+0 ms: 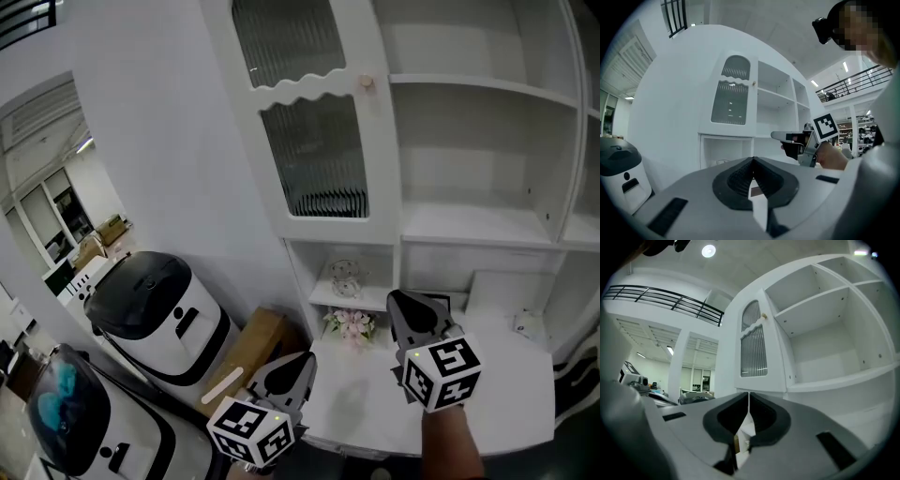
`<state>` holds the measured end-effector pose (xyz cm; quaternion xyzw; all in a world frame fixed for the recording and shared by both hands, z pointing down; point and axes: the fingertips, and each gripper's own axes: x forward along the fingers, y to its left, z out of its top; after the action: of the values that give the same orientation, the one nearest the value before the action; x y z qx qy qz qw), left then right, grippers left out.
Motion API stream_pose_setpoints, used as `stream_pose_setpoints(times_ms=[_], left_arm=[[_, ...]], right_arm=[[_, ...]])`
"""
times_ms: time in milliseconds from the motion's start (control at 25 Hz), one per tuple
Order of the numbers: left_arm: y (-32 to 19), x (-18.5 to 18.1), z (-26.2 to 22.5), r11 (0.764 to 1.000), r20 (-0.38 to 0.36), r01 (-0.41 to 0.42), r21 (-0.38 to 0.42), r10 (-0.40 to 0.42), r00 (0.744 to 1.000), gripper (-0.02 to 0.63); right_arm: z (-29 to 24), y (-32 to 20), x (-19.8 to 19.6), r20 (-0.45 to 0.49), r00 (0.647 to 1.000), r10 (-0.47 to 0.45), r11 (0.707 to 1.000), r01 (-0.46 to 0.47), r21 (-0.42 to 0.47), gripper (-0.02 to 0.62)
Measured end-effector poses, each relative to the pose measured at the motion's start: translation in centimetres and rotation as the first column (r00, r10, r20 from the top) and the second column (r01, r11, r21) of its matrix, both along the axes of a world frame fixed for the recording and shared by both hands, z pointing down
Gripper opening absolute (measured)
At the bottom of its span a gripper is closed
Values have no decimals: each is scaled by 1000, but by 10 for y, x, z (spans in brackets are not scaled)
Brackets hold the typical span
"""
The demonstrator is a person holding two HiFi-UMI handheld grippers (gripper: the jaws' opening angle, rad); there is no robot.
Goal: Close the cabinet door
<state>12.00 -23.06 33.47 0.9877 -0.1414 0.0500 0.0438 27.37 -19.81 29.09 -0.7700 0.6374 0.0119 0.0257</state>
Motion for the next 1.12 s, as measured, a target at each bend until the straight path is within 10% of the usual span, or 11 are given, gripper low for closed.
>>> stream_pose_setpoints(times_ms=[720,1120], left_arm=[[37,-153,8,970,-95,-238,-50,233,968,3],[50,-178,17,951,-111,-301,-76,292,950,3]], right_arm=[[26,78,-192,-57,975,214,971,-219,-96,8],[27,102,-226,-64,962,265,957,-270,-103,6]])
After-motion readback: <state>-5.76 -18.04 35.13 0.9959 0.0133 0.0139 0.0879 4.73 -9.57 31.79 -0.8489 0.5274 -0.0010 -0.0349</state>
